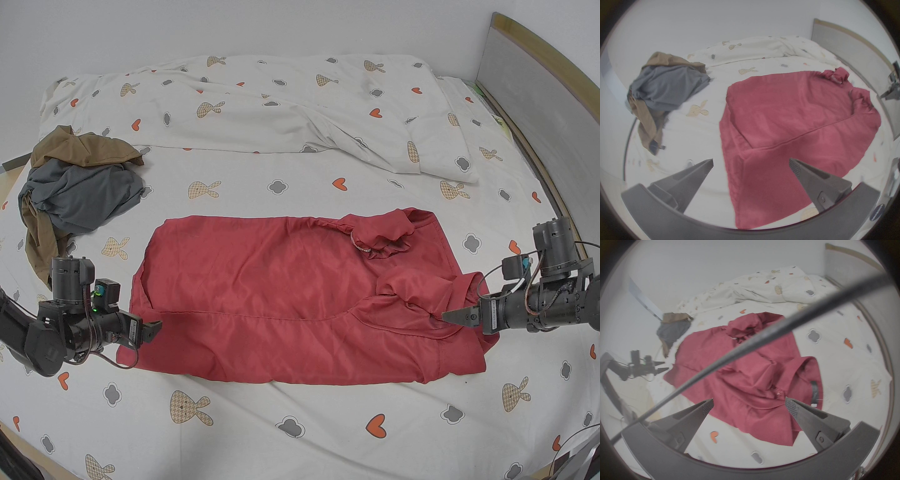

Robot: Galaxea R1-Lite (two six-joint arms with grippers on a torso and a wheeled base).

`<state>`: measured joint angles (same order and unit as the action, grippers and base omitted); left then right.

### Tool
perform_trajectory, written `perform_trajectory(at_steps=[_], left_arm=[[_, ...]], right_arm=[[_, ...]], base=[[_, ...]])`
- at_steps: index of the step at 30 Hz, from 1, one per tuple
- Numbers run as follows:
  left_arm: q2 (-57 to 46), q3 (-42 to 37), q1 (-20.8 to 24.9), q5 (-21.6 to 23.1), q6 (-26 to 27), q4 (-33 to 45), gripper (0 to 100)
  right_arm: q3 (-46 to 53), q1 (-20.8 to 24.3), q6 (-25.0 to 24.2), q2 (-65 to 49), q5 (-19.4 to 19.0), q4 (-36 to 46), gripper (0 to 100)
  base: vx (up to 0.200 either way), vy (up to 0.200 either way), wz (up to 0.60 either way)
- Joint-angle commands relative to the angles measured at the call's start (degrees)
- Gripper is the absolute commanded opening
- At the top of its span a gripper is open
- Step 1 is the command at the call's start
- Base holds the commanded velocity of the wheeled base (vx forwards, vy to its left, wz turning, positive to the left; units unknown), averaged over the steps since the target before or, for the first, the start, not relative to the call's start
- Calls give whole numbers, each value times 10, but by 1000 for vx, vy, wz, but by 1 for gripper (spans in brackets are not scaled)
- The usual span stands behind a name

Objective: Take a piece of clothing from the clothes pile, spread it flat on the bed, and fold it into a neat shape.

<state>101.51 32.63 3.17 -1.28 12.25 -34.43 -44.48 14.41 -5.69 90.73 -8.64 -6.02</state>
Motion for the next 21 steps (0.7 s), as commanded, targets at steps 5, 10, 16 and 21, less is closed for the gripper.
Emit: perform_trajectory(at_steps=[5,10,16,21], left_arm=[[-4,-35,-28,192,-87,1,100],[24,-35,-44,207,-94,-3,100],[44,-33,-77,230,-92,-6,100],[55,-33,-98,287,-91,-17,100]], right_arm=[[74,-119,1,-59,-190,-45,100],[84,-139,1,-10,-211,-55,100],[128,-143,1,8,-220,-132,100],[144,-147,0,13,-228,-165,100]], base=[[0,0,0],[0,0,0],[0,0,0],[0,0,0]])
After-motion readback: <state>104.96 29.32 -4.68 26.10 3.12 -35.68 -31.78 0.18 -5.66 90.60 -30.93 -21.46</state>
